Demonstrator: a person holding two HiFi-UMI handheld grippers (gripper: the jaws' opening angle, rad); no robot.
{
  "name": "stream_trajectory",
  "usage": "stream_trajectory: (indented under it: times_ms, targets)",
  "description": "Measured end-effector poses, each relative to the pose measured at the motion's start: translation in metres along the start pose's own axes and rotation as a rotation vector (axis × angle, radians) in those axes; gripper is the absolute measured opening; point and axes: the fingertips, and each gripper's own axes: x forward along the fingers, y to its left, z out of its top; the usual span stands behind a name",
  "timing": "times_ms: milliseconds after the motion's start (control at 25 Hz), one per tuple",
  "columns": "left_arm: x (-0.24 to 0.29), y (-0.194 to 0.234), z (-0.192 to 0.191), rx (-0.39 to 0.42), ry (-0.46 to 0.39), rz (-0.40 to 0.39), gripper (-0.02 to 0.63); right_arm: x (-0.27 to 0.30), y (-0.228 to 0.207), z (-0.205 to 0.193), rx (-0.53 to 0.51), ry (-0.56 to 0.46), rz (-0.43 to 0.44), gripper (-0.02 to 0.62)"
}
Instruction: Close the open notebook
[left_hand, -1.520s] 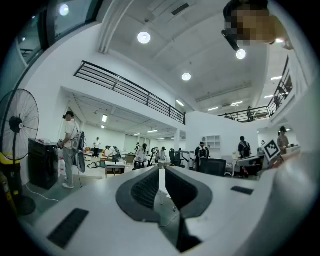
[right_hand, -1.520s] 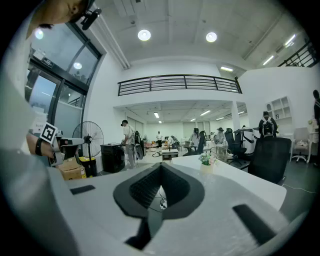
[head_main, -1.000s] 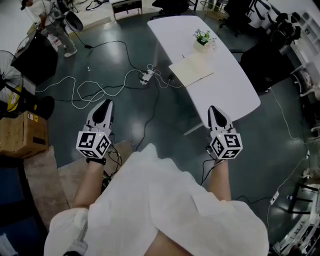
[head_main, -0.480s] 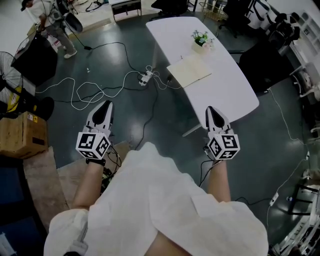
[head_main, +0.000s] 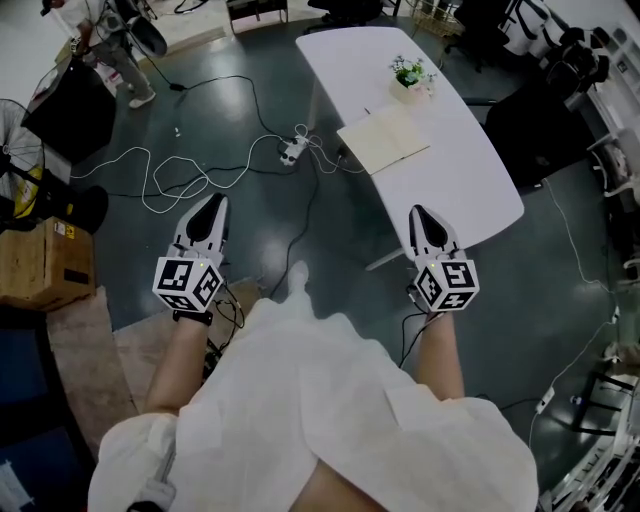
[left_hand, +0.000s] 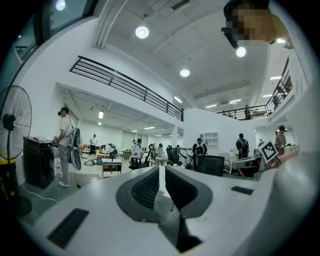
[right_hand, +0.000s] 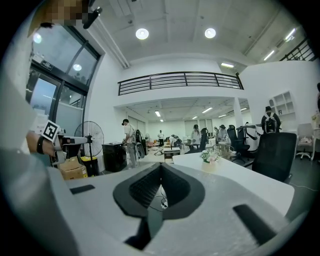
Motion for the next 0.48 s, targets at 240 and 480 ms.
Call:
stream_trajectory:
  times_ms: [240, 480]
  targets:
    - [0.039, 0.024, -0.012, -0.015, 0.025, 0.008, 0.034, 0.059, -0.008, -0.009, -0.028, 0.046, 0.039, 0.005]
    - [0.094, 0.062, -0.016, -0.015, 0.045, 0.011, 0.034, 0.128, -0.019, -0.014, -0.021, 0.08, 0.057, 0.005]
